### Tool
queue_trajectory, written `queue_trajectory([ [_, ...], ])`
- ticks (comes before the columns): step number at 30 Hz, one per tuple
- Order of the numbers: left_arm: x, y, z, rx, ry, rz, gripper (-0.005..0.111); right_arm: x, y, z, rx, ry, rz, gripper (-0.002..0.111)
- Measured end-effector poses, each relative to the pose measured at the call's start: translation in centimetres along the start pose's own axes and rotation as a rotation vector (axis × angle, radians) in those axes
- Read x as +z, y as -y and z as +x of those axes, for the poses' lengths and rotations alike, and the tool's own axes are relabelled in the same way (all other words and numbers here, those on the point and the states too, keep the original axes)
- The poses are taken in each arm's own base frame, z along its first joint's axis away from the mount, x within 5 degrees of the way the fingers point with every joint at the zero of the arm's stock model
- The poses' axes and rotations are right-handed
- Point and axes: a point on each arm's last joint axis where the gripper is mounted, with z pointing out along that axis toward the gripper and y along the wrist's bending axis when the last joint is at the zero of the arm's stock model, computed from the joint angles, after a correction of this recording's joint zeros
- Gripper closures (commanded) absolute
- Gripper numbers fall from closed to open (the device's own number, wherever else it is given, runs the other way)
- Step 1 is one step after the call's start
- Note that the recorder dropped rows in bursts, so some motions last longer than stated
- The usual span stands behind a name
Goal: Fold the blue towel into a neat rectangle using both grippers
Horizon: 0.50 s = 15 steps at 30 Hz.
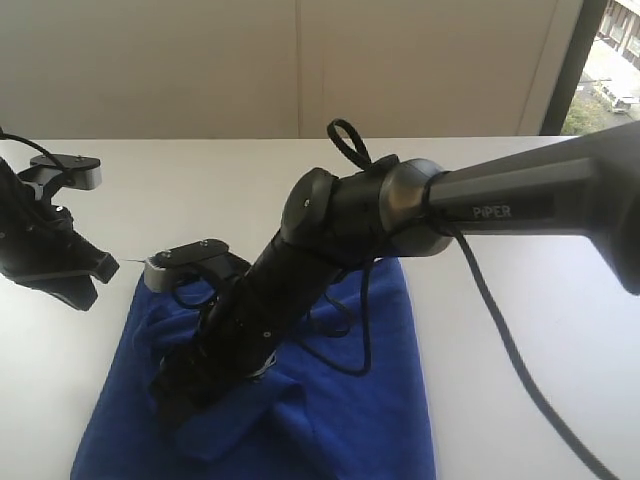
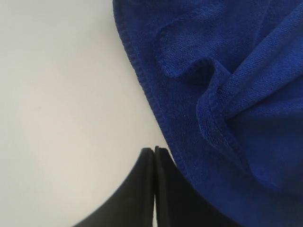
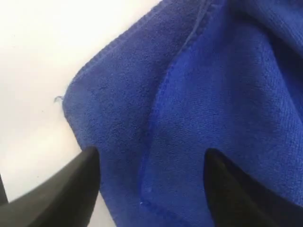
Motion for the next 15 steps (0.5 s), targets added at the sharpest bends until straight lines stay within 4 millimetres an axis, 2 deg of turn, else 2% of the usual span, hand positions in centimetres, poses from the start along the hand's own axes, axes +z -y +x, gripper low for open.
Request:
queue_trajectory([
  [3,0.0,0.0,0.0,0.000,0.000,0.000,0.107,0.6,0.1,0.7,-0.059,-0.071,-0.008,0.048],
  [9,0.0,0.0,0.0,0.000,0.000,0.000,0.107,1.4,-0.9,1.7,-0.233,-0.188,0.027,0.048],
  [15,0.0,0.0,0.0,0.000,0.000,0.000,0.107,2.4,-2.2,1.8,-0.386,-0.225,0.105,0.049],
])
